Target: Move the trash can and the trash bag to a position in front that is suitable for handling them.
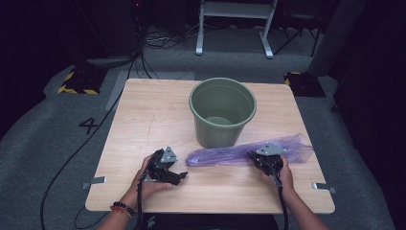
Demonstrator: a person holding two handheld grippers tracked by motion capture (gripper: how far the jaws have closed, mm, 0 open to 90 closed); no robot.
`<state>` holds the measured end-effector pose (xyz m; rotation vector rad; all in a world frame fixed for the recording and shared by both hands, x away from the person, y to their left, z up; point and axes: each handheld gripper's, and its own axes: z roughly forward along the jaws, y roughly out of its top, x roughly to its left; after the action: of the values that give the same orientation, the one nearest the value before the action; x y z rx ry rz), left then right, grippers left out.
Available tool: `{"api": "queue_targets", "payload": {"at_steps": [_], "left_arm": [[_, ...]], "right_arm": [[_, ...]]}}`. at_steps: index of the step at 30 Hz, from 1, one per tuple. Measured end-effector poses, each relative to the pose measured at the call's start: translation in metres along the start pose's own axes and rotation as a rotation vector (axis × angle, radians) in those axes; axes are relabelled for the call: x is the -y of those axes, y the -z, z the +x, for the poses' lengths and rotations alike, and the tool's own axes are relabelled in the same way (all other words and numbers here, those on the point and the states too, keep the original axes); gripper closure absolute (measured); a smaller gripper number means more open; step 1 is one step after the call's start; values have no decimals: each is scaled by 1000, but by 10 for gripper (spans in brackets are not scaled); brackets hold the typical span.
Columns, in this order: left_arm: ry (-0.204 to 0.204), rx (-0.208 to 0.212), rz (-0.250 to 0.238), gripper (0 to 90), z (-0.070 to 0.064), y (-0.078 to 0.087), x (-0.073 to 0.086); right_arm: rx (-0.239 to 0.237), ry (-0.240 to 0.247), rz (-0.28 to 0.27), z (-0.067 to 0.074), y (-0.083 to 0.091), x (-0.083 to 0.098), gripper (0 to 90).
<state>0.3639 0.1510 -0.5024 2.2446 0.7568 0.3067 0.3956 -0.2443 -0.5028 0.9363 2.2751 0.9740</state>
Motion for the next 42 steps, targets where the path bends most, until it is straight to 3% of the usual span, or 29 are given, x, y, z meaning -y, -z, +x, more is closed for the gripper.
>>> {"api": "queue_targets", "payload": {"at_steps": [4, 6, 8, 9, 10, 12, 20, 23, 26, 29, 34, 42], "left_arm": [[17, 6, -6, 164, 2, 8, 7], [22, 2, 2, 165, 3, 10, 10], [23, 12, 6, 166, 4, 11, 11], [7, 6, 11, 165, 3, 12, 11], [7, 6, 11, 162, 3, 12, 11], [0, 5, 10, 157, 2, 12, 12], [0, 5, 2, 148, 2, 11, 12], [2, 3, 3, 147, 2, 10, 12], [1, 1, 1, 147, 2, 10, 12], [1, 4, 0, 147, 3, 10, 12], [2, 5, 0, 147, 3, 10, 11], [4, 3, 0, 147, 3, 9, 11]], "right_arm": [[-21, -2, -5, -19, -2, 2, 823], [-48, -13, -7, -27, -4, 2, 757], [-47, -42, -6, -32, -5, 2, 632], [-23, -42, -6, -32, -5, 1, 512], [-23, -42, -6, -32, -5, 1, 512], [-27, -24, -42, -27, 2, -3, 403], [-88, 10, -129, -8, 22, -19, 295], [-119, 16, -109, -5, 16, -21, 289], [-164, -42, -36, -11, -4, -15, 295], [-160, -48, -16, -14, -10, -13, 304], [-143, -67, 17, -22, -14, -8, 404], [-154, -82, 9, -38, -11, -2, 536]]}}
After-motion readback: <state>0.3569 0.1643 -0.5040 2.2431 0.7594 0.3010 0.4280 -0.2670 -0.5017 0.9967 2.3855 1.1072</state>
